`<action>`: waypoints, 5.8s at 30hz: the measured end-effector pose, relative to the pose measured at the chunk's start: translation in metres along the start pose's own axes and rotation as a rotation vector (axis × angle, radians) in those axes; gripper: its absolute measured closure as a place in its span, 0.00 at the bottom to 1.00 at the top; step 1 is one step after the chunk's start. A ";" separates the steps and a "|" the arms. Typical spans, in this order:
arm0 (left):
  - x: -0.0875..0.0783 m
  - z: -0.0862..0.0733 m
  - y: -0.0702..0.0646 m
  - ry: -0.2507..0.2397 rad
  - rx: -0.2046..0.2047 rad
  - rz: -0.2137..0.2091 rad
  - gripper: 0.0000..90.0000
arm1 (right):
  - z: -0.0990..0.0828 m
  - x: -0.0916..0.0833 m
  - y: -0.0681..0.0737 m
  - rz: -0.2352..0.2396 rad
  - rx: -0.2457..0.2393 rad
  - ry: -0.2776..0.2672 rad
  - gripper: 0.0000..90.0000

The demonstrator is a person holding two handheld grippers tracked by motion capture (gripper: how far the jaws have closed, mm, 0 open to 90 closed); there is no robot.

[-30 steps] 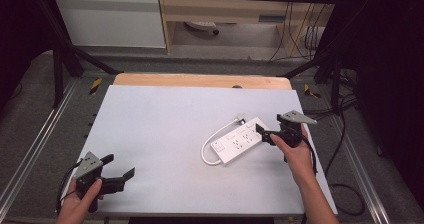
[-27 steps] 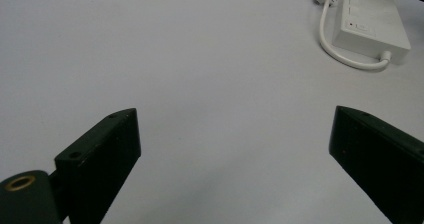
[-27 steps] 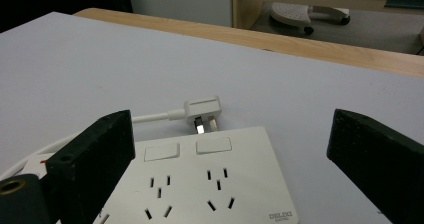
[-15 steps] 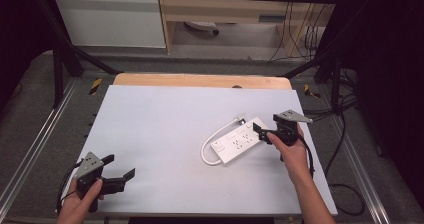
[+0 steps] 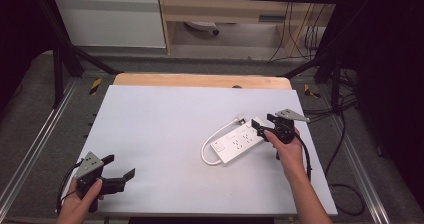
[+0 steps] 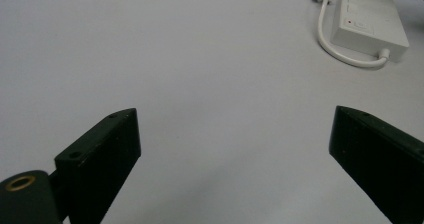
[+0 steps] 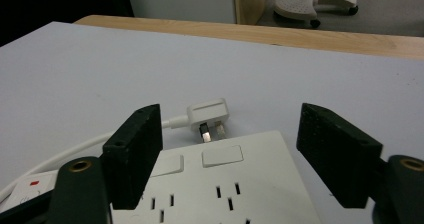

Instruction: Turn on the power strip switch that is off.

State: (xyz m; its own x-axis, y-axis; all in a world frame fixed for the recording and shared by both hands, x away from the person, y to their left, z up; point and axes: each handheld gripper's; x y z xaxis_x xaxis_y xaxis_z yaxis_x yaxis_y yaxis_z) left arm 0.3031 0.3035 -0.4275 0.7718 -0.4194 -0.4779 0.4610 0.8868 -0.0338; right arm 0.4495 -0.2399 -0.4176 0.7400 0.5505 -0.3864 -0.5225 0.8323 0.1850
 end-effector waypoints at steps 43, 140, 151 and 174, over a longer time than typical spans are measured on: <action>0.001 -0.001 -0.001 0.009 0.014 -0.004 0.07 | -0.013 0.025 0.007 -0.014 -0.101 0.015 0.99; 0.001 -0.001 -0.001 0.017 0.021 -0.006 0.07 | -0.025 0.044 0.009 -0.003 -0.103 0.087 1.00; 0.001 -0.001 -0.001 0.016 0.022 -0.008 0.07 | -0.022 0.042 0.010 -0.001 -0.101 0.075 1.00; 0.002 -0.001 -0.001 0.018 0.019 -0.006 0.07 | -0.012 0.031 0.012 0.022 -0.087 0.028 0.99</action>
State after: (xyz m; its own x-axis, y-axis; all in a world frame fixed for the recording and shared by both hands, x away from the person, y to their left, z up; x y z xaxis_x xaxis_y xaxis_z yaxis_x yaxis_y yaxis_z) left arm 0.3033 0.3020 -0.4295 0.7608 -0.4213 -0.4936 0.4741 0.8803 -0.0206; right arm 0.4610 -0.2135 -0.4383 0.7167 0.5653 -0.4082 -0.5743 0.8106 0.1144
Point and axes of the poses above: each handheld gripper's, and its own axes: x roughly forward along the jaws, z roughly out of its top, y roughly to its left, and after that the axes turned 6 degrees about z, right-handed
